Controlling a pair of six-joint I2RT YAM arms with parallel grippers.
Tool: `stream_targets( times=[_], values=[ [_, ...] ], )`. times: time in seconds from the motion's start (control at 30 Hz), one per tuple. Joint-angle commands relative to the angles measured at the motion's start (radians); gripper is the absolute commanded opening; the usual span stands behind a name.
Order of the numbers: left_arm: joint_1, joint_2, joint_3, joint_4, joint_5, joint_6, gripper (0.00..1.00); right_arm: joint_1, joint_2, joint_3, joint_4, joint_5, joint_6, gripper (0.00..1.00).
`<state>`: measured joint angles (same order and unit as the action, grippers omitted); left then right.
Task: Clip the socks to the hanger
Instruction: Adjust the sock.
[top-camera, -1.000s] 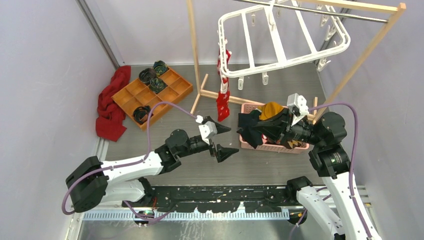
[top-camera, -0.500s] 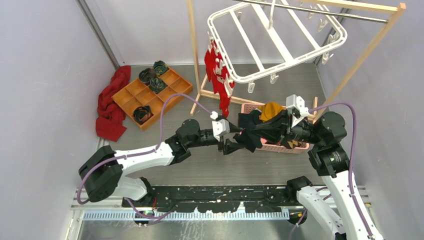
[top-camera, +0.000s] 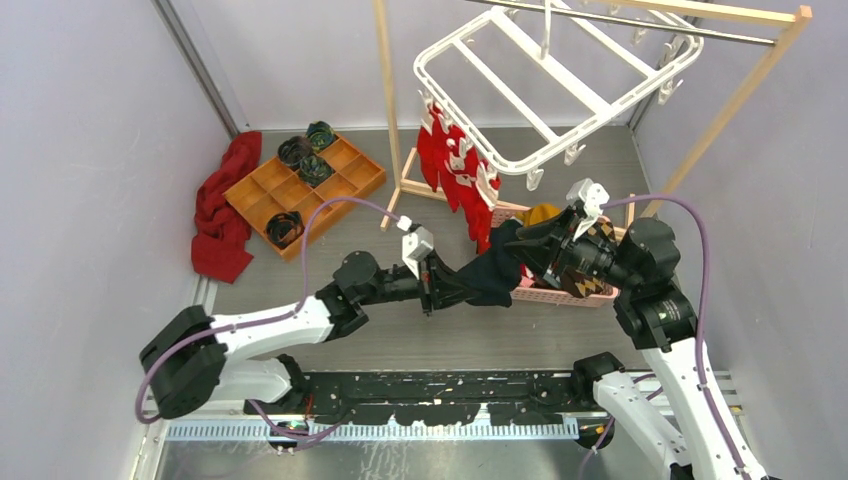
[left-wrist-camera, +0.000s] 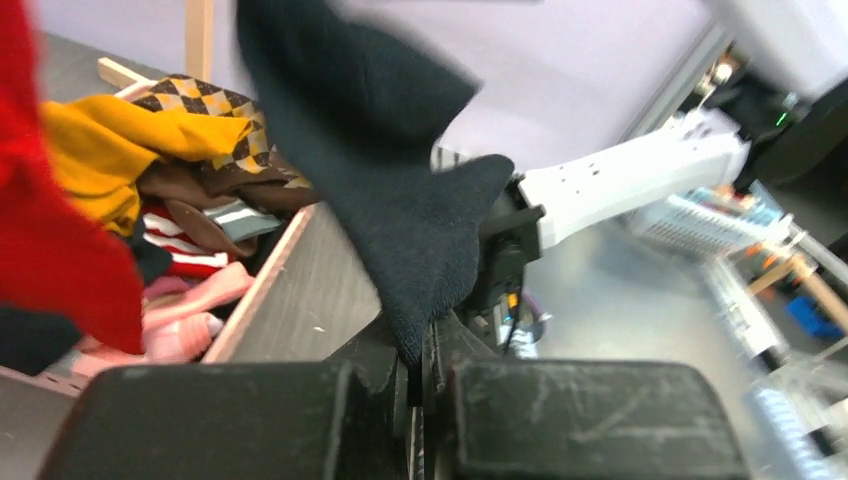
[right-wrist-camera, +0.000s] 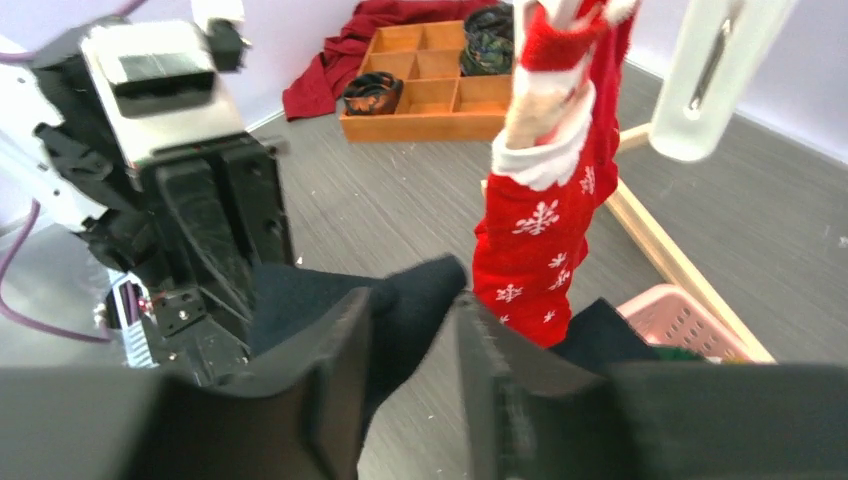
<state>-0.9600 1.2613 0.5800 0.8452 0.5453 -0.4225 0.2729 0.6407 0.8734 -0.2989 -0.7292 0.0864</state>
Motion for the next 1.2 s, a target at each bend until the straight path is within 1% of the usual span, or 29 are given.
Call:
stream_targets(
  times=[0.0,0.1,0.17,0.23,0.3,0.33,0.4,0.53,0.6,0.7,0.8,0.87,1.0,1.07,1.17],
  values=[
    [0.005,-0.141,-0.001,-0.084,-0.146,-0.254,0.0,0.003,0.012,0.014,-0.038,0.092,-0.056,0.55],
    [0.006,-0.229,0.016,-0.28,-0.242,-0.366,0.0,0.003,0.012,0.027,-0.071,0.061,-0.139,0.71],
    [0.007,-0.278,0.034,-0.425,-0.292,-0.453,0.0,0.003,0.007,0.036,-0.1,0.028,-0.213,0.79],
    [0.007,-0.324,0.047,-0.54,-0.319,-0.524,0.0,0.003,-0.007,0.038,-0.119,-0.033,-0.29,0.85],
    [0.009,-0.363,0.034,-0.601,-0.373,-0.605,0.0,0.004,-0.023,0.028,-0.139,-0.154,-0.387,0.88],
    [0.009,-0.381,0.01,-0.625,-0.41,-0.694,0.0,0.003,-0.033,0.012,-0.146,-0.207,-0.425,0.89],
    [0.015,-0.411,-0.029,-0.62,-0.461,-0.836,0.0,0.003,-0.052,-0.018,-0.155,-0.286,-0.497,0.93],
    [0.026,-0.431,-0.125,-0.518,-0.515,-1.076,0.0,0.003,-0.075,-0.071,-0.228,-0.372,-0.686,0.99],
    [0.026,-0.422,-0.136,-0.498,-0.524,-1.164,0.0,0.003,-0.069,-0.081,-0.282,-0.401,-0.791,1.0],
    [0.026,-0.395,-0.133,-0.487,-0.523,-1.266,0.0,0.004,-0.053,-0.096,-0.37,-0.431,-0.992,1.0],
    [0.026,-0.341,-0.127,-0.452,-0.496,-1.354,0.0,0.008,-0.049,-0.123,-0.383,-0.424,-1.131,1.0],
    [0.026,-0.301,-0.117,-0.431,-0.459,-1.409,0.0,0.016,-0.052,-0.151,-0.315,-0.399,-1.143,1.0],
    [0.026,-0.217,-0.094,-0.364,-0.409,-1.465,0.0,0.049,-0.048,-0.197,-0.209,-0.348,-1.142,1.0],
    [0.026,-0.175,-0.086,-0.32,-0.391,-1.505,0.0,0.087,-0.044,-0.213,-0.175,-0.305,-1.143,0.99],
    [0.026,-0.12,-0.068,-0.241,-0.367,-1.555,0.0,0.177,-0.049,-0.247,-0.138,-0.209,-1.154,0.98]
  ],
)
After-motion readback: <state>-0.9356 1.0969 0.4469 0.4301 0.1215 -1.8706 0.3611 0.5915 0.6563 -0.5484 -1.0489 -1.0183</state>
